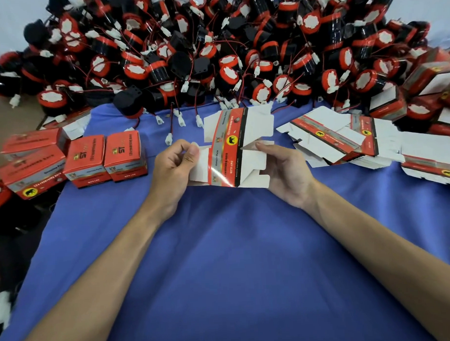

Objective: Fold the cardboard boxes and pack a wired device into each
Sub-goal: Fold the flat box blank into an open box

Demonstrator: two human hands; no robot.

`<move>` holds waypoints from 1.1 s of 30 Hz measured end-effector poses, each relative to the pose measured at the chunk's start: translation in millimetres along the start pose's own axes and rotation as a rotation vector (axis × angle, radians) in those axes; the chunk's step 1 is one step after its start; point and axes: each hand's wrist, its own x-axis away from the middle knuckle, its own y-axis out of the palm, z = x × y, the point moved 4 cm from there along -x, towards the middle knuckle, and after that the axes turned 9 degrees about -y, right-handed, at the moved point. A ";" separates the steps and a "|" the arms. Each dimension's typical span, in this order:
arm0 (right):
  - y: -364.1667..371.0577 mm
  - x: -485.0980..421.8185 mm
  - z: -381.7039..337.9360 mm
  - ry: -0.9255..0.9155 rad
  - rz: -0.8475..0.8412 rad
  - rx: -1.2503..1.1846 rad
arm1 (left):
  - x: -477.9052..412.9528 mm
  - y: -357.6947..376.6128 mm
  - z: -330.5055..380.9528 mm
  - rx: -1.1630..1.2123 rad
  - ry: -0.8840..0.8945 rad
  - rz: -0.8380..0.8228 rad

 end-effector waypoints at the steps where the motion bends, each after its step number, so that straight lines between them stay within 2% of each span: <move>1: -0.1 -0.1 0.8 0.002 -0.003 0.000 | -0.6 0.2 -1.3 0.002 -0.001 -0.004; 4: -0.5 -1.9 4.0 0.009 0.039 0.070 | -0.7 -0.1 -3.1 0.028 -0.008 0.019; 8: -4.1 -3.8 4.4 -0.033 0.189 0.165 | 1.6 -3.9 3.2 0.074 0.057 0.074; 13: -8.3 -2.4 1.4 -0.107 0.233 0.308 | 14.5 7.1 12.4 -0.210 0.283 0.094; 17: -13.2 -2.1 -5.7 -0.210 0.291 0.401 | 15.6 12.8 10.5 -0.474 0.341 0.062; 23: -2.0 2.8 -1.9 -0.332 0.220 0.620 | 14.1 17.9 5.4 -0.640 0.401 -0.001; 25: 1.4 3.9 -4.4 -0.395 0.216 0.639 | 14.9 21.0 8.4 -0.741 0.503 0.046; 29: 2.4 2.6 -13.8 -0.452 0.220 0.588 | 21.8 27.9 16.7 -0.917 0.758 0.238; 33: -0.7 1.1 -15.8 -0.424 0.272 0.510 | 23.8 23.4 19.4 -0.911 0.836 0.316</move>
